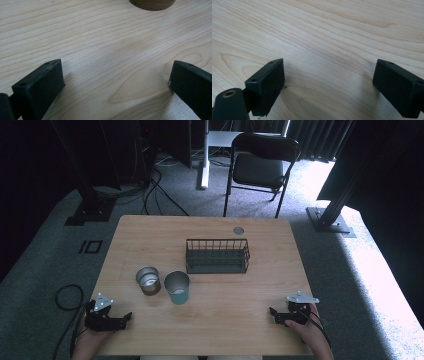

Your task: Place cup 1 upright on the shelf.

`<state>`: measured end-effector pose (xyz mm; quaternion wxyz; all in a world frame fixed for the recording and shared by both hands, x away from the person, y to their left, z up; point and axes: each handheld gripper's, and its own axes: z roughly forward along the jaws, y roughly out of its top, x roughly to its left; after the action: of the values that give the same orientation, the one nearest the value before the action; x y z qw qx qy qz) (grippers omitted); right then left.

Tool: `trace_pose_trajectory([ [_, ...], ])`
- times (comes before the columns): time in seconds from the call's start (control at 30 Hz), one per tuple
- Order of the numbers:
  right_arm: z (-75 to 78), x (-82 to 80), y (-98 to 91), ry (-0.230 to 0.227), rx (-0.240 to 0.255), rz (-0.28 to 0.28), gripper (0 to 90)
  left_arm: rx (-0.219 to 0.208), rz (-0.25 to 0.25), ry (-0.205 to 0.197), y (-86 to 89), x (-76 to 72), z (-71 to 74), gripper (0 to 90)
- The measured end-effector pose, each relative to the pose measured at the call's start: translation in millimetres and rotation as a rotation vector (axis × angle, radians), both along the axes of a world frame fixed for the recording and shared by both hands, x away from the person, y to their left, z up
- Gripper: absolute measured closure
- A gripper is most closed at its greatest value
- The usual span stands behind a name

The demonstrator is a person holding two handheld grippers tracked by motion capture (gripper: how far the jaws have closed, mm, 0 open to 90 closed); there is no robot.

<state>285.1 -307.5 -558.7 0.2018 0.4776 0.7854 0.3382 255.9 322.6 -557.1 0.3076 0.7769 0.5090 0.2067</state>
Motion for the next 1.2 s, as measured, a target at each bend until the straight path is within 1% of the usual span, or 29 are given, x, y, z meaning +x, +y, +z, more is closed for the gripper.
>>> trace_pose_trajectory([
  [0.37, 0.1, 0.0, 0.0, 0.001, 0.0, 0.004, 10.0, 0.0, 0.0, 0.0, 0.0, 0.0, 0.0, 0.3],
  [0.57, 0.1, 0.7, -1.0, 0.002, 0.001, 0.019, 10.0, 0.0, 0.0, 0.0, 0.0, 0.0, 0.0, 0.4],
  [0.7, 0.2, 4.5, -1.3, 0.001, 0.004, 0.027, 10.1, 0.0, 0.0, 0.0, 0.0, 0.0, 0.0, 0.3],
  [0.8, 0.3, 8.0, 1.0, 0.001, 0.003, 0.029, 10.1, 0.0, 0.0, 0.0, 0.0, 0.1, 0.0, 0.3],
  [0.93, 0.8, 9.6, 5.2, 0.0, 0.036, 0.049, 12.3, 0.0, 0.0, 0.0, 0.0, 0.1, 0.0, 0.3],
  [1.07, 0.9, 10.4, 9.7, 0.002, 0.041, 0.057, 12.3, 0.0, 0.0, 0.0, 0.0, 0.1, 0.0, 0.3],
  [1.13, 0.9, 11.2, 15.1, 0.001, 0.037, 0.083, 12.3, 0.0, 0.0, 0.0, 0.0, 0.1, 0.0, 0.3],
  [1.2, 0.9, 11.6, 16.9, 0.0, 0.037, 0.086, 12.3, 0.0, 0.0, 0.0, 0.0, 0.1, 0.0, 0.3],
])
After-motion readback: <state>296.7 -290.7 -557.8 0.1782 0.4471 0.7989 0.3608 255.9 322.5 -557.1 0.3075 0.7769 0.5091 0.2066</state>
